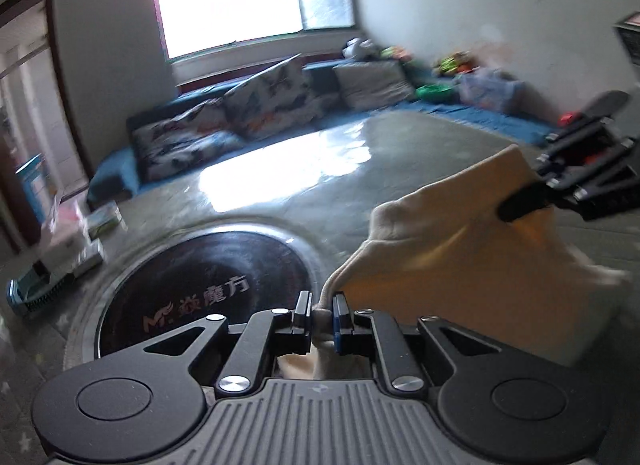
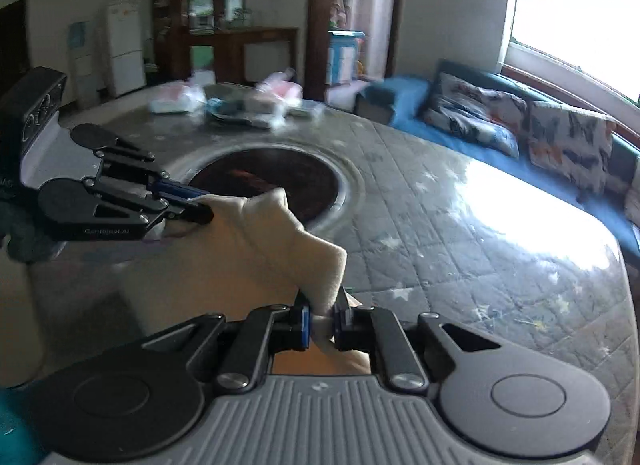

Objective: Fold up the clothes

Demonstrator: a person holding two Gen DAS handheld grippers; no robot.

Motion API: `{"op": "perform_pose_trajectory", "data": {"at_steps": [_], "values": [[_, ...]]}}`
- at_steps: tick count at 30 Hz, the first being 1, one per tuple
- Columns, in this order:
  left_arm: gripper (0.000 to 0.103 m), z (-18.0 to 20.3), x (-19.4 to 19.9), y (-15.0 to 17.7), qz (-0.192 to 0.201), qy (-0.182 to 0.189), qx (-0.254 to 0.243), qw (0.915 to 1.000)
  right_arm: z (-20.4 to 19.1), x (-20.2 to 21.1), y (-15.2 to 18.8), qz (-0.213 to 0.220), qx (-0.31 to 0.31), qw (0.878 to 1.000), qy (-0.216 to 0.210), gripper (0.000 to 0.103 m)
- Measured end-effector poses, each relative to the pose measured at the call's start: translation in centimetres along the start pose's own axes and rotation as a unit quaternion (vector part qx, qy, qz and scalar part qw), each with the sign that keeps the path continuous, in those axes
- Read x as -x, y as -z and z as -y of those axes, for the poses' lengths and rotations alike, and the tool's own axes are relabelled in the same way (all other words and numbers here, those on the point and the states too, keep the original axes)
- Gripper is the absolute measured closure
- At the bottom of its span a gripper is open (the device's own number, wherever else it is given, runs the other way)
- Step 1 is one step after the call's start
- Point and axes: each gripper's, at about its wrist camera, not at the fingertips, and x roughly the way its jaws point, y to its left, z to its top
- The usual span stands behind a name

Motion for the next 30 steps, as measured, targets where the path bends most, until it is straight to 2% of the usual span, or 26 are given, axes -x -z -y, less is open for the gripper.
{"op": "perform_pose_trajectory", "data": {"at_steps": [2,3,6,7,12,15,18,21,25,30], "values": [[0.092,-0.1,-2.0,0.2,-0.016,-0.007,0.010,0.9998,0.6,-2.0,0.6,-0.010,-0.029,0.999,0.012,0.092],[0.092,-0.1,-2.7,0.2,-0.022,-0.011,0.009,0.9997,0.8,-2.7,1.0,-0.010,-0.041,0.999,0.021,0.086],[0.089,-0.1,-3.3,0.2,-0.027,-0.022,0.005,0.9994,1.4,-4.4,2.2,-0.007,-0.078,0.996,0.045,0.083],[0.089,-0.2,-3.3,0.0,-0.027,-0.026,0.005,0.9993,1.7,-4.3,2.5,-0.003,-0.091,0.994,0.055,0.080],[0.088,-1.2,-2.6,-0.6,-0.019,-0.045,0.020,0.9986,2.7,-2.5,3.5,0.021,-0.131,0.986,0.096,0.080],[0.088,-1.1,-1.1,-1.3,-0.008,-0.030,0.043,0.9986,2.3,-0.7,4.1,0.033,-0.123,0.988,0.085,0.080],[0.088,0.2,0.1,-2.2,0.002,0.018,0.052,0.9985,1.7,-0.8,4.2,0.023,-0.114,0.991,0.062,0.080],[0.089,2.2,-0.2,-3.0,-0.007,0.054,0.048,0.9973,1.6,-1.8,4.0,0.015,-0.116,0.991,0.061,0.080],[0.089,3.4,-2.5,-3.6,-0.030,0.065,0.055,0.9959,2.1,-3.2,3.5,0.016,-0.142,0.988,0.059,0.081],[0.089,3.2,-5.0,-3.5,-0.054,0.054,0.073,0.9944,1.9,-4.5,3.7,-0.011,-0.123,0.989,0.079,0.083]]}}
